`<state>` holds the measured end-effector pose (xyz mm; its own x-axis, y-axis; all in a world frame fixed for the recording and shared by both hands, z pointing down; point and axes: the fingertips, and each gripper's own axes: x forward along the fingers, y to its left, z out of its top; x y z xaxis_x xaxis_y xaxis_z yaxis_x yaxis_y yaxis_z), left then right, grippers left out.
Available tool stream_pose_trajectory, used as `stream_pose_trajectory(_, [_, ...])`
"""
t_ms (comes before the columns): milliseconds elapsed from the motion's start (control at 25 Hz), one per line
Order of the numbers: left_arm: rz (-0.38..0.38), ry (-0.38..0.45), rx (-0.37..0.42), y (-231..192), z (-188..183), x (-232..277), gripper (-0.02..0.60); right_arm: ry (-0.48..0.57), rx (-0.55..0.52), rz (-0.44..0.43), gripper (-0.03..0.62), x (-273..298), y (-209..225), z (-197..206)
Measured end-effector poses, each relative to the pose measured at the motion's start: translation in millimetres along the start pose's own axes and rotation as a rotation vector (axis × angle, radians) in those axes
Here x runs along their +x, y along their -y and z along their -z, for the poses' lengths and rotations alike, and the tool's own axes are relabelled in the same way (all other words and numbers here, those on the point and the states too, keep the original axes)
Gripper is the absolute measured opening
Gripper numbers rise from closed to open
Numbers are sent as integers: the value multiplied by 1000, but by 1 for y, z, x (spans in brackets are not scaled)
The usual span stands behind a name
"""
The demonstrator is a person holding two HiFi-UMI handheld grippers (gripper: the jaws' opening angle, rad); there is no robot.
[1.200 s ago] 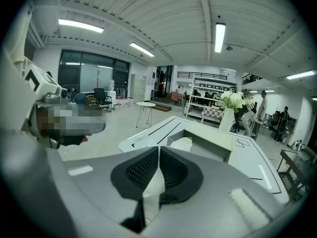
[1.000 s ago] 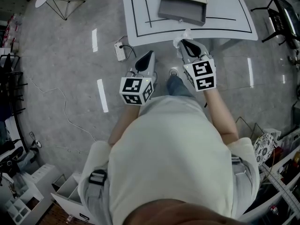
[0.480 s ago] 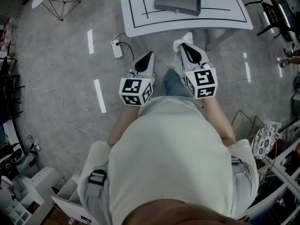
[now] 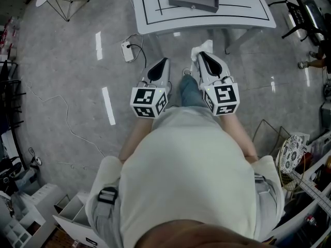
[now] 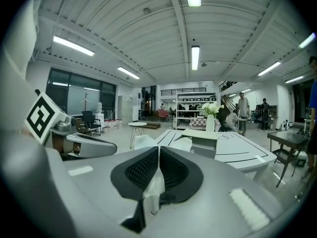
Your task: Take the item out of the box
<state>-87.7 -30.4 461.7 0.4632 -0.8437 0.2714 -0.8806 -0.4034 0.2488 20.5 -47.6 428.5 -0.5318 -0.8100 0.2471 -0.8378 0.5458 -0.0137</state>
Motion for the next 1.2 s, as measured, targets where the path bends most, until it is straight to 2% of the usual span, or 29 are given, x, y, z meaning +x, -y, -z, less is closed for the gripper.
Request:
stream_pose_trajectory(320, [1, 8, 9, 9, 2, -8, 0, 20, 6, 2, 9, -15, -5, 2])
stream_pose_trajectory(1200, [-3, 11, 11, 10, -2, -3, 0, 51, -7, -5, 6, -14, -1, -6])
